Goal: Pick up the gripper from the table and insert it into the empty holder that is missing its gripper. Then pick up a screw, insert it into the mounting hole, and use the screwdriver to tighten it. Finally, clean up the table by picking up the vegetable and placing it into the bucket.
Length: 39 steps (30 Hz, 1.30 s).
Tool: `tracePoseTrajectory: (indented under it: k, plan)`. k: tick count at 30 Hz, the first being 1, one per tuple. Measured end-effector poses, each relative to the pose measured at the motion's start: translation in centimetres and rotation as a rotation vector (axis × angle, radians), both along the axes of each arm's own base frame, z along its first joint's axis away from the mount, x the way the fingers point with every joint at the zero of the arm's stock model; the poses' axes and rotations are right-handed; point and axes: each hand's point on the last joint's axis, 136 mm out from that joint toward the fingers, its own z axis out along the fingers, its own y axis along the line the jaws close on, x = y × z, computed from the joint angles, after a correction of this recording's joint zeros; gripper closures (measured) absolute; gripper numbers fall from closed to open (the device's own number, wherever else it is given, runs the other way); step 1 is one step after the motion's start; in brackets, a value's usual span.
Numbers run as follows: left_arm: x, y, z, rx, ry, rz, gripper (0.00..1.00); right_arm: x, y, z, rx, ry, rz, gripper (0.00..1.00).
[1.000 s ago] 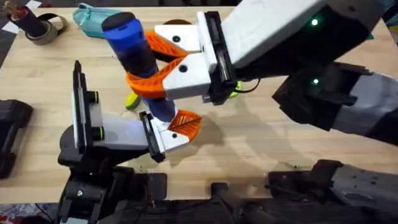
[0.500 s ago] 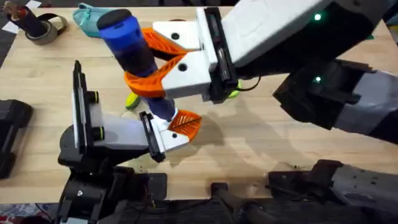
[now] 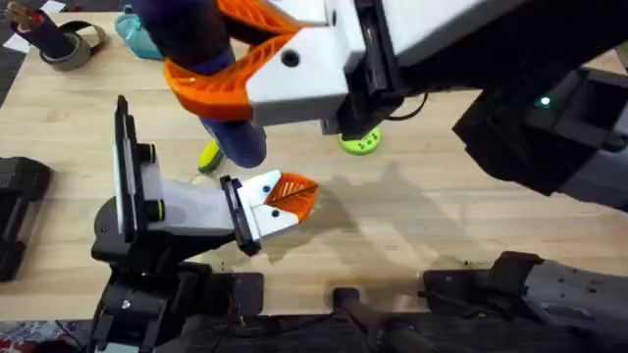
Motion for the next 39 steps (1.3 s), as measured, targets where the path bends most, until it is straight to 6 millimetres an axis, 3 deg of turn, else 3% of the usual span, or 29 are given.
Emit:
tracePoseTrajectory:
  k: [17,30,39]
  plan:
    - [0.0,0.0,0.0,0.0,0.0,0.0,0.994,0.1,0.1,-0.6,-0.018,0.012,-0.002,0.976]
    - [0.0,0.0,0.0,0.0,0.0,0.0,0.994,-0.1,0.2,-3.9,-0.036,0.032,-0.013,0.976]
    - [0.0,0.0,0.0,0.0,0.0,0.0,0.994,0.0,0.3,-4.5,-0.045,0.05,-0.021,0.976]
